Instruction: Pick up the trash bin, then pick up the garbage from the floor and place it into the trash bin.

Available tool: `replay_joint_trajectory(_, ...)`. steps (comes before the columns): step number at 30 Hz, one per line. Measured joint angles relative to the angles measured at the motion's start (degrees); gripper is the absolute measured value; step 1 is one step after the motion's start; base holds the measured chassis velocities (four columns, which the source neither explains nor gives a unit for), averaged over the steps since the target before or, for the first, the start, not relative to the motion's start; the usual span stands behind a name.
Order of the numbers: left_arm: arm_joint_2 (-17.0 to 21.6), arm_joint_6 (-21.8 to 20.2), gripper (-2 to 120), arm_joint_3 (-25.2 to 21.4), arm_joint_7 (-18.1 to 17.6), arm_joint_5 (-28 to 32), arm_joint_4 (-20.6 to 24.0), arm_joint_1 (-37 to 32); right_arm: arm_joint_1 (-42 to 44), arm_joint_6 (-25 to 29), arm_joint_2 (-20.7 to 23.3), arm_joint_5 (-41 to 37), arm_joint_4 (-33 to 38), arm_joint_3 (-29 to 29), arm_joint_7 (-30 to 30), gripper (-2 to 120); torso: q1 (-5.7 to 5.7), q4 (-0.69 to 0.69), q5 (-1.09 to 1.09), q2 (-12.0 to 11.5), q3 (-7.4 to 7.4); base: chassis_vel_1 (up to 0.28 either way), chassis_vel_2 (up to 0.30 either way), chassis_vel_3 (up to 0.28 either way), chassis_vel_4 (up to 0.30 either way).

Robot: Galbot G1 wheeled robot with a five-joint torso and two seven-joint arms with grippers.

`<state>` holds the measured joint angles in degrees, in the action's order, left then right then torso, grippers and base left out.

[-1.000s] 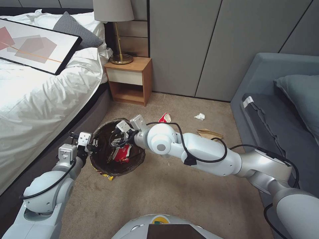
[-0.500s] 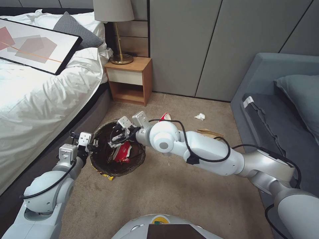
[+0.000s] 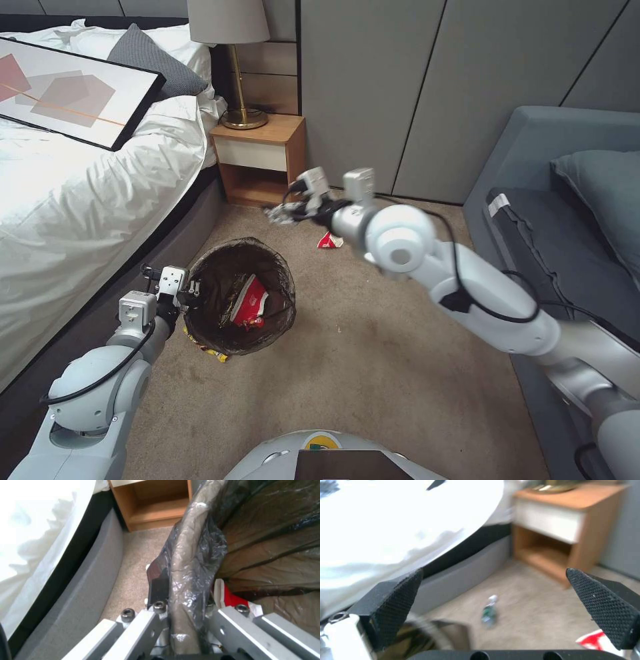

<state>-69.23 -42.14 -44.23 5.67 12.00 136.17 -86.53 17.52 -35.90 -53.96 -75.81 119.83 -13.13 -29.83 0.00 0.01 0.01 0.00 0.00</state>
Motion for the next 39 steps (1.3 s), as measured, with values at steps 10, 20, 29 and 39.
replay_joint_trajectory(10,0.1,0.0,0,-0.2,0.1,0.7,1.4,-1.6,26.9,1.8,4.9,15.0,5.6,30.1,6.3,100,0.00,0.00,0.00,0.0,0.00,0.000,0.000,0.000,0.000)
replay_joint_trajectory(20,1.0,0.0,0,-1.0,0.2,1.3,2.2,-1.8,57.9,6.4,-0.4,29.1,11.3,59.0,15.2,100,-0.01,-0.05,0.00,0.0,-0.01,0.000,0.000,0.000,0.000)
replay_joint_trajectory(29,-0.1,0.0,0,-0.6,0.1,1.3,2.2,-1.9,70.0,15.3,-20.5,43.3,9.0,66.2,21.8,100,-0.01,-0.02,-0.02,0.0,0.00,0.000,0.000,0.000,0.000)
replay_joint_trajectory(39,-1.9,0.0,0,0.0,-0.5,1.4,2.0,-2.4,77.2,22.7,-27.5,47.6,5.4,67.2,26.1,100,-0.01,-0.01,-0.01,0.0,0.00,0.000,0.000,0.000,0.000)
